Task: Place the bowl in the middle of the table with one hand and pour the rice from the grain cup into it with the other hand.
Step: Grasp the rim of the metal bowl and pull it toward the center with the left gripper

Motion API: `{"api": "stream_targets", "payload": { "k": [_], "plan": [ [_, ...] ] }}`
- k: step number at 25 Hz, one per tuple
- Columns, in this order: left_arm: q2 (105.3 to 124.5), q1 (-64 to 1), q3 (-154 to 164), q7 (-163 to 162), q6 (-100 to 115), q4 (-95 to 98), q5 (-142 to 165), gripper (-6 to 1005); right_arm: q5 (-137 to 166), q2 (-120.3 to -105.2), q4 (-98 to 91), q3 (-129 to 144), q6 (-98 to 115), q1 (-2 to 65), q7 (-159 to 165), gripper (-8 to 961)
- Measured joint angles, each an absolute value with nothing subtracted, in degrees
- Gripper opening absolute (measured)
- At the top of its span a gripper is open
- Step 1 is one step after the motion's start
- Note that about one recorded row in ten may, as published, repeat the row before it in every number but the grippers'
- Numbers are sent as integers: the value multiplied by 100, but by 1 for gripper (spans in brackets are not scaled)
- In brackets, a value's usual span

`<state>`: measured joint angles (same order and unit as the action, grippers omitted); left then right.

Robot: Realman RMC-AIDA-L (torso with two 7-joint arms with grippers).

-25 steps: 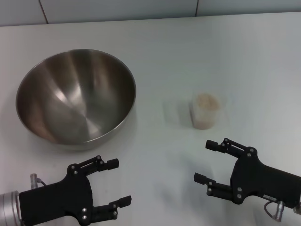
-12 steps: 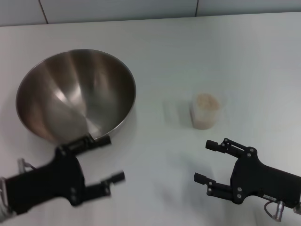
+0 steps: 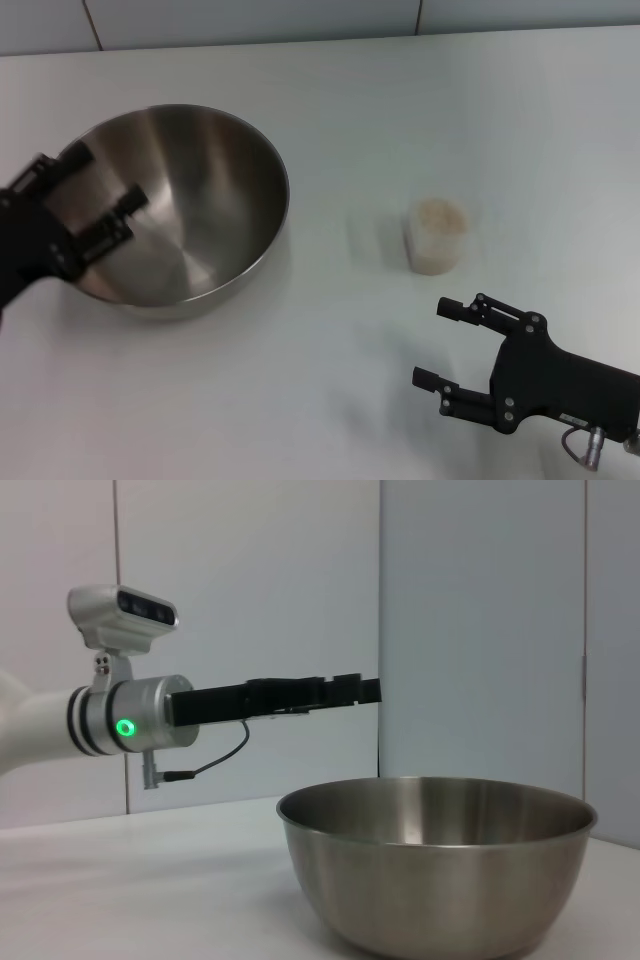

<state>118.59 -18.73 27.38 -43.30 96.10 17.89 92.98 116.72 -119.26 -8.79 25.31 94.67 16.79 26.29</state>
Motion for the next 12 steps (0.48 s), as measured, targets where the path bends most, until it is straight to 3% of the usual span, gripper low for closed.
{"api": "stream_targets", "payload": {
  "k": [12],
  "plan": [
    [11856,-2252,1583,-4176,8604,1712,9279,783,11669,-11926,-879,2531,9457,1740,2620,797]
  ]
}}
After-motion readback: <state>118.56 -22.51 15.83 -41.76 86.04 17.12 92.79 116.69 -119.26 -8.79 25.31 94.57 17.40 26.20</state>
